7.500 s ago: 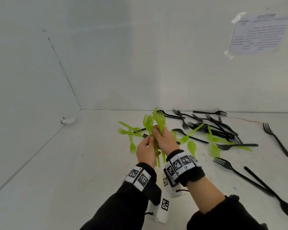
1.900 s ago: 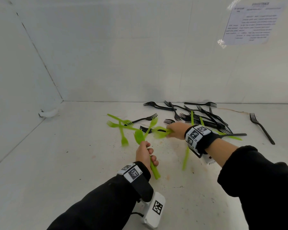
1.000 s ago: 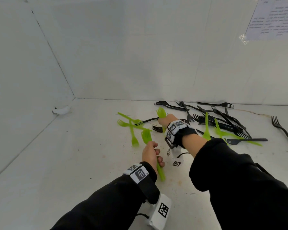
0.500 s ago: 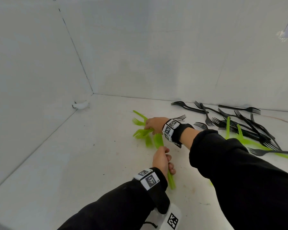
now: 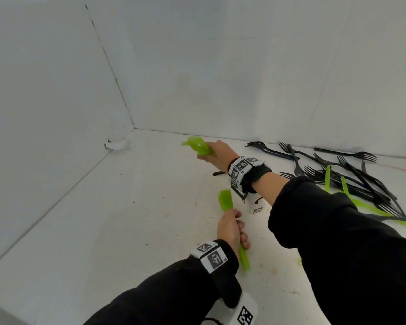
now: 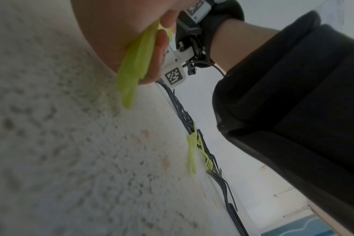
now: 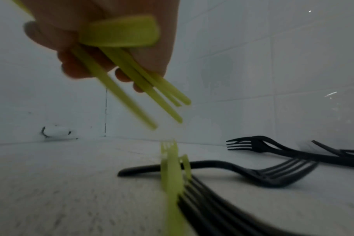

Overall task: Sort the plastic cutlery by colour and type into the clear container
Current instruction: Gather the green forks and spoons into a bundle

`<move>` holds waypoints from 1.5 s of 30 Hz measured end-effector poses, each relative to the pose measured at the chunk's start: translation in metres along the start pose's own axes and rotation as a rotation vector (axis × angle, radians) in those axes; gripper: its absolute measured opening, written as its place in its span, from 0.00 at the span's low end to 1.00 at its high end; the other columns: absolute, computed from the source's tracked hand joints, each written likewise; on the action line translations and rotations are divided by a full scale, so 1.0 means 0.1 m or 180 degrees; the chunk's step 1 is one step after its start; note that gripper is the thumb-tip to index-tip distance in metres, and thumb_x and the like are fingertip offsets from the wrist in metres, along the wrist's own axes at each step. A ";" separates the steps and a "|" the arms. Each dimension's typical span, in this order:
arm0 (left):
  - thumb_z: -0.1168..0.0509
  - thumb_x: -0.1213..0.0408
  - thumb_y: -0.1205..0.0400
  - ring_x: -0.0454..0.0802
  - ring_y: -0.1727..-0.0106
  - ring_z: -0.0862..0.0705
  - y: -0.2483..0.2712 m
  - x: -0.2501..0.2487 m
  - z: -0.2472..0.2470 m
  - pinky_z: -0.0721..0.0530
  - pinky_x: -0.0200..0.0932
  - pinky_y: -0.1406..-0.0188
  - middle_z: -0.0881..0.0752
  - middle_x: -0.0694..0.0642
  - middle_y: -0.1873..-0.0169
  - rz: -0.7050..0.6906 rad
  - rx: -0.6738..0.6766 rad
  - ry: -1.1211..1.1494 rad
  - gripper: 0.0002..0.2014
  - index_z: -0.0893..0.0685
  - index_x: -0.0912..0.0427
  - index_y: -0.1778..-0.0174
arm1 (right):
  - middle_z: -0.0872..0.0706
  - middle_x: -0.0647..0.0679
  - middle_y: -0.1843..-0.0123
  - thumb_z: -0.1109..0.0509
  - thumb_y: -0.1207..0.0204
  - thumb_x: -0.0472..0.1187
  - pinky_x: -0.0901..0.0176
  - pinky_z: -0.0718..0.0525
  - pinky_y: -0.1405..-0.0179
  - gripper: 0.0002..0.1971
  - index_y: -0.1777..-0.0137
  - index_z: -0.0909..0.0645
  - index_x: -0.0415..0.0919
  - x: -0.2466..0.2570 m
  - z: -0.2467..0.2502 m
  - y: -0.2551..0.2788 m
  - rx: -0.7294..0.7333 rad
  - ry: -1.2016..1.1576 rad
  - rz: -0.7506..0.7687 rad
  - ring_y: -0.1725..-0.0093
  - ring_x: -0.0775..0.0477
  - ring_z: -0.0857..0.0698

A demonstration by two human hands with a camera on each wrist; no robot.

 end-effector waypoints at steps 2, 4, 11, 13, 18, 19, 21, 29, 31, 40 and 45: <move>0.48 0.61 0.16 0.44 0.82 0.39 0.00 0.00 0.00 0.39 0.35 0.82 0.35 0.50 0.76 -0.0002 0.0011 0.0009 0.07 0.27 0.57 0.56 | 0.17 0.36 0.51 0.37 0.19 0.48 0.60 0.33 0.58 0.18 0.41 0.24 0.32 -0.03 0.02 -0.04 -0.0140 -0.0027 -0.0271 0.49 0.40 0.19; 0.48 0.61 0.16 0.44 0.82 0.39 -0.01 -0.01 0.01 0.39 0.35 0.82 0.35 0.50 0.76 -0.0009 0.0008 0.0014 0.07 0.28 0.57 0.56 | 0.17 0.36 0.46 0.35 0.20 0.46 0.60 0.32 0.58 0.13 0.46 0.25 0.36 -0.12 0.02 -0.06 -0.0071 0.0160 -0.0562 0.44 0.38 0.19; 0.49 0.62 0.16 0.43 0.84 0.39 -0.02 0.01 0.00 0.39 0.34 0.83 0.35 0.50 0.77 -0.0040 0.0029 0.0006 0.07 0.28 0.57 0.57 | 0.17 0.39 0.45 0.29 0.26 0.47 0.56 0.20 0.50 0.20 0.41 0.21 0.32 -0.46 -0.04 0.02 0.0472 0.1096 -0.1055 0.45 0.39 0.17; 0.49 0.62 0.16 0.43 0.84 0.39 -0.04 0.03 -0.02 0.39 0.34 0.83 0.35 0.50 0.77 -0.0027 0.0052 -0.0005 0.07 0.28 0.57 0.56 | 0.15 0.39 0.43 0.28 0.27 0.45 0.57 0.20 0.52 0.19 0.42 0.21 0.32 -0.52 -0.05 0.06 0.0496 0.1203 -0.1097 0.47 0.40 0.16; 0.49 0.63 0.16 0.44 0.84 0.39 -0.06 0.06 -0.04 0.39 0.33 0.83 0.34 0.50 0.77 -0.0022 0.0074 0.0008 0.07 0.28 0.58 0.56 | 0.24 0.46 0.66 0.34 0.23 0.43 0.62 0.30 0.72 0.13 0.65 0.28 0.35 -0.52 0.03 0.01 0.0367 0.0863 -0.1368 0.68 0.48 0.26; 0.49 0.63 0.16 0.44 0.84 0.39 -0.06 0.06 -0.04 0.39 0.33 0.83 0.34 0.50 0.77 -0.0030 0.0074 0.0016 0.07 0.28 0.58 0.57 | 0.29 0.48 0.70 0.34 0.23 0.42 0.62 0.35 0.76 0.17 0.70 0.33 0.38 -0.52 0.07 0.00 0.0303 0.0775 -0.1404 0.72 0.50 0.30; 0.49 0.62 0.16 0.44 0.84 0.39 -0.06 0.06 -0.04 0.40 0.33 0.83 0.35 0.50 0.78 -0.0041 0.0064 0.0028 0.07 0.28 0.57 0.57 | 0.31 0.49 0.73 0.34 0.24 0.42 0.63 0.37 0.78 0.17 0.71 0.33 0.39 -0.50 0.18 0.00 0.0292 0.0527 -0.1430 0.72 0.50 0.30; 0.49 0.55 0.16 0.44 0.86 0.40 -0.04 0.01 -0.08 0.40 0.31 0.83 0.35 0.49 0.80 -0.0112 0.0079 0.0324 0.12 0.29 0.56 0.61 | 0.22 0.43 0.65 0.30 0.24 0.41 0.61 0.32 0.79 0.06 0.61 0.24 0.42 -0.28 0.62 0.56 -0.0180 -0.1296 -0.1231 0.78 0.49 0.33; 0.51 0.56 0.16 0.44 0.85 0.39 -0.03 0.02 -0.10 0.39 0.31 0.83 0.34 0.49 0.79 -0.0149 0.0070 0.0412 0.11 0.29 0.56 0.61 | 0.25 0.46 0.67 0.29 0.24 0.41 0.62 0.32 0.80 0.07 0.61 0.24 0.43 -0.21 0.66 0.88 -0.0146 -0.1403 -0.1190 0.77 0.50 0.34; 0.51 0.59 0.14 0.45 0.78 0.33 0.09 0.13 -0.24 0.33 0.33 0.83 0.30 0.52 0.72 -0.0299 0.0203 0.0476 0.12 0.28 0.57 0.60 | 0.22 0.51 0.69 0.25 0.28 0.41 0.63 0.32 0.81 0.06 0.60 0.21 0.45 -0.12 0.33 2.14 -0.0146 -0.1756 -0.1457 0.78 0.55 0.29; 0.51 0.56 0.13 0.54 0.62 0.17 0.20 0.27 -0.33 0.20 0.45 0.64 0.15 0.61 0.63 -0.0197 0.0533 0.0615 0.19 0.18 0.62 0.56 | 0.20 0.51 0.66 0.26 0.28 0.43 0.66 0.28 0.80 0.07 0.57 0.23 0.44 -0.14 0.13 2.40 -0.0314 -0.1577 -0.1703 0.73 0.55 0.24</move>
Point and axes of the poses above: each hand's wrist, its own y-axis away from the middle knuckle, its own z-axis out of the back of the hand, x = y × z, the point moved 1 cm from there along -y, towards the middle knuckle
